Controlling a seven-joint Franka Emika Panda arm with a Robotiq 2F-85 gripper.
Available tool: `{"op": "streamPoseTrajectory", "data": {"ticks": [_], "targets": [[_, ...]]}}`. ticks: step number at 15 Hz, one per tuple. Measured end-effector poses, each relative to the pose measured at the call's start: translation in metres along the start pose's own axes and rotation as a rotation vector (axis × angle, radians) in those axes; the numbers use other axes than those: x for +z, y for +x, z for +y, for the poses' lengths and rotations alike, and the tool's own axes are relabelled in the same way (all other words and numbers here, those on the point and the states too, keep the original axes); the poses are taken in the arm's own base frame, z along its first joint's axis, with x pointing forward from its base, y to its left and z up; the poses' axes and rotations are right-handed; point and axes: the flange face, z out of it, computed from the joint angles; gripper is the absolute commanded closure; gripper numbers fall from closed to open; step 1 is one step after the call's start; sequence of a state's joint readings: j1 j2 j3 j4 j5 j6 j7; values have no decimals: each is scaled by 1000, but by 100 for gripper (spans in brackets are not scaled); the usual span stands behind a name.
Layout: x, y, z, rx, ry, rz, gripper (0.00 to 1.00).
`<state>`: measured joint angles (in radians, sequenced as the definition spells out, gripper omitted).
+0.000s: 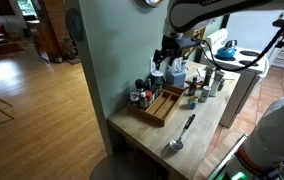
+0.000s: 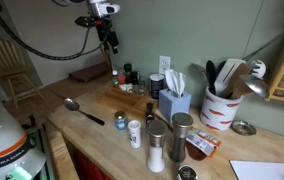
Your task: Lift the glass jug with the golden lid and put it on the tray second row to the right
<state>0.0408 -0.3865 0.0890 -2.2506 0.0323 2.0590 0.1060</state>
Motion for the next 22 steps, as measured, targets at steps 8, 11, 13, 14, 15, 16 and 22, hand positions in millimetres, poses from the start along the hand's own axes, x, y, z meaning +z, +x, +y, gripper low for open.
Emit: {"op": "streamPoseTrajectory", "data": {"ticks": [8,11,13,14,15,16,22], "targets": [[0,0,0,0,0,0,0],[0,0,1,2,0,0,0],[2,-1,9,13,6,-7,0],[4,-3,17,28,10,-12,0],[7,-7,28,51,18,-20,0],[11,-12,40,75,26,-30,0],[53,-63,111,186,38,-96,0]]}}
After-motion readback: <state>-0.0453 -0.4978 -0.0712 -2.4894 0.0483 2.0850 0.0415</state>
